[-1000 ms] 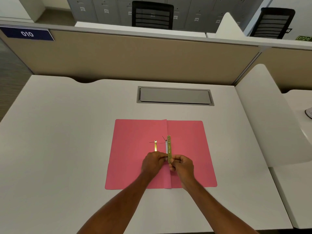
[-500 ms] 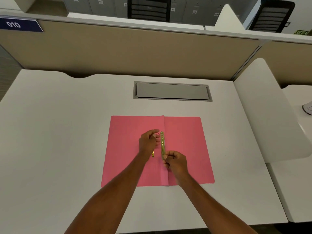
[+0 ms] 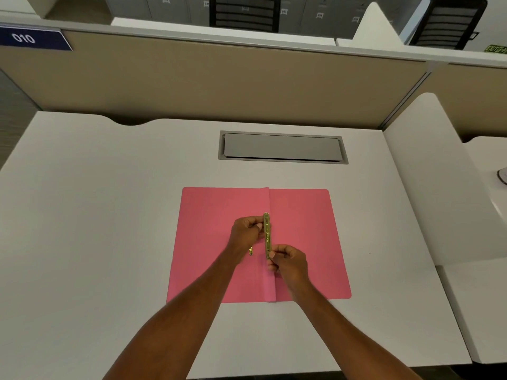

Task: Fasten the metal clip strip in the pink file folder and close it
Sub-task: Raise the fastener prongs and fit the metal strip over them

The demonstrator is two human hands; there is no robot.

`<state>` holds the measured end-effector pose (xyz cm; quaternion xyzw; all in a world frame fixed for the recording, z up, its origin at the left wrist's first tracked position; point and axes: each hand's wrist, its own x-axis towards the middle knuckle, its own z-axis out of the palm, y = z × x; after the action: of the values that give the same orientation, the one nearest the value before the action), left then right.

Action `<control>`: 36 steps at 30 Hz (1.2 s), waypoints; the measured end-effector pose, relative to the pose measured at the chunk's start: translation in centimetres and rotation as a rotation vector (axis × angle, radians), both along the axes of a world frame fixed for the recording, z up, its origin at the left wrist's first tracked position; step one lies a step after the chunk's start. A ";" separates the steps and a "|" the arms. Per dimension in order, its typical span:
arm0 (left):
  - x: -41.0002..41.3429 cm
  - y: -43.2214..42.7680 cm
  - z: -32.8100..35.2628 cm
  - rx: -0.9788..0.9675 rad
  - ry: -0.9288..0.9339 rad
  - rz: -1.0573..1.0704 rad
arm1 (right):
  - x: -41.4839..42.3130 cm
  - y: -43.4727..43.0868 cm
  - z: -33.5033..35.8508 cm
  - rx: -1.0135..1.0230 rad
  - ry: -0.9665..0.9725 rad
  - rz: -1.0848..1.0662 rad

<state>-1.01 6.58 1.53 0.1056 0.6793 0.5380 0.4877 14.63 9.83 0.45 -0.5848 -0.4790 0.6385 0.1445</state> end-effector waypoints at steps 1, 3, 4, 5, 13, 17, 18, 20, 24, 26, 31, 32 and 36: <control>0.0 0.0 0.0 0.002 -0.003 -0.004 | 0.0 0.0 0.0 -0.001 0.002 -0.005; 0.1 0.0 0.0 -0.001 0.004 -0.021 | 0.1 -0.1 0.0 0.000 0.001 -0.014; 0.1 -0.1 0.0 -0.001 0.005 -0.029 | 0.1 -0.1 0.0 0.003 -0.003 -0.017; 0.1 -0.1 0.0 0.003 0.002 -0.036 | 0.1 -0.1 0.0 0.009 -0.008 -0.020; -0.1 -0.1 0.0 -0.013 -0.045 -0.034 | 0.1 -0.5 -0.1 0.036 -0.059 -0.030; 0.0 -0.3 -0.2 -0.047 0.079 -0.024 | -0.3 -0.6 -0.2 0.044 -0.089 -0.039; 0.0 -0.4 -0.2 -0.068 0.144 -0.030 | -0.5 -0.6 -0.3 0.047 -0.101 -0.040; 0.0 -0.6 -0.2 -0.107 0.281 -0.056 | -0.8 -0.6 -0.3 0.058 -0.122 -0.043; 0.1 -1.1 -0.3 -0.176 0.452 -0.125 | -1.3 -0.6 -0.3 0.075 -0.156 -0.051; 0.2 -1.4 -0.3 -0.230 0.490 -0.159 | -1.4 -0.6 -0.3 0.078 -0.163 -0.060; 0.2 -1.5 -0.8 -0.294 0.647 -0.271 | -1.4 -0.6 -0.5 0.167 -0.233 -0.032; 0.2 -1.6 -0.9 -0.318 0.720 -0.302 | -1.3 -0.6 -0.6 0.194 -0.247 -0.014; 0.2 -2.3 -1.4 -0.425 1.038 -0.461 | -1.0 -0.7 -0.5 0.302 -0.279 0.050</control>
<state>-0.79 4.33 0.12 0.3988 0.8808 0.1493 0.2070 13.66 9.18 -0.09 -0.6270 -0.5990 0.4758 0.1470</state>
